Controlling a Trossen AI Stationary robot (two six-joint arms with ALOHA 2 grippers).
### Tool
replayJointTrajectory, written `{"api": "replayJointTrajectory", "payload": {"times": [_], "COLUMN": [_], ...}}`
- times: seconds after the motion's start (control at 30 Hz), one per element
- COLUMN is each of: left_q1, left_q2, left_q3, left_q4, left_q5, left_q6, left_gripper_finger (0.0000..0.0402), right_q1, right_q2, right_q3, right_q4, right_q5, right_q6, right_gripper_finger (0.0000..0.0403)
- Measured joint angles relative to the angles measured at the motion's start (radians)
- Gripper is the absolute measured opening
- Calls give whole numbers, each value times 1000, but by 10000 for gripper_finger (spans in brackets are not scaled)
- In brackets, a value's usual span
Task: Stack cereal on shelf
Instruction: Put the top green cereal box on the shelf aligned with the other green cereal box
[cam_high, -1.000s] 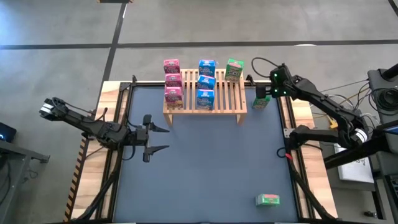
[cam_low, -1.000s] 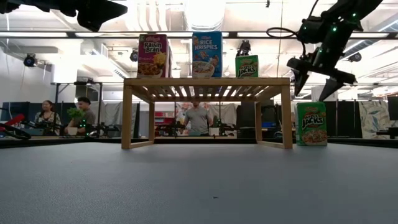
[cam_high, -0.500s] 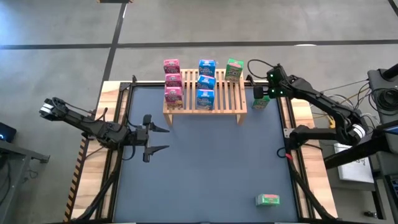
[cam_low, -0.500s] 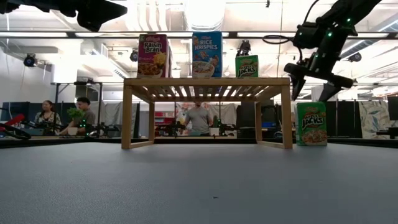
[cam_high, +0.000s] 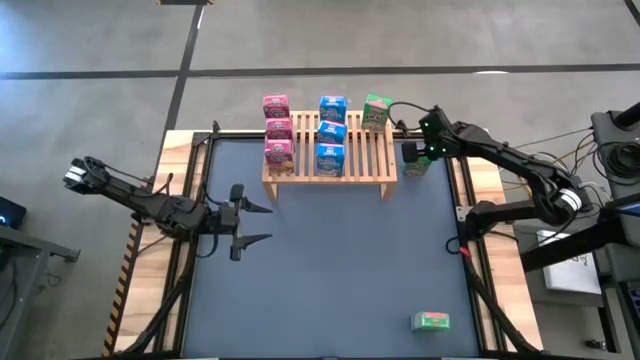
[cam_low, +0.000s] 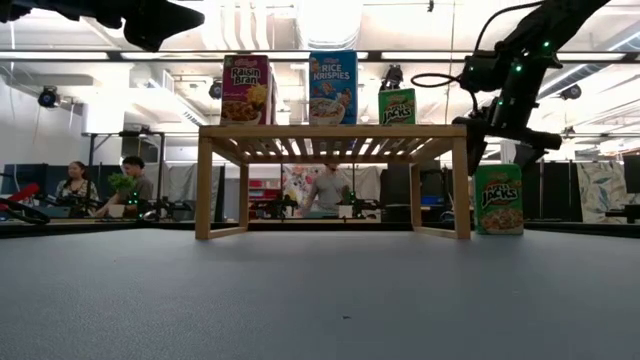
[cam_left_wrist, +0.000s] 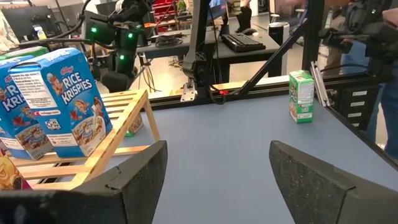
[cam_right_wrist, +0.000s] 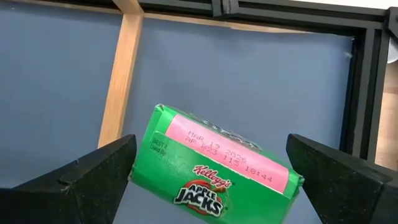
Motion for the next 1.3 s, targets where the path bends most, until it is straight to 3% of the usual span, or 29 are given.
{"api": "replayJointTrajectory", "payload": {"times": [0.93, 1.3], "left_q1": [0, 0], "left_q2": [0, 0], "left_q3": [0, 0], "left_q4": [0, 0], "left_q5": [0, 0], "left_q6": [0, 0], "left_gripper_finger": [265, 265], "right_q1": [0, 0], "right_q2": [5, -9], "right_q3": [0, 1], "right_q4": [-4, -14], "right_q5": [2, 2], "right_q6": [-14, -21], "right_gripper_finger": [398, 327]}}
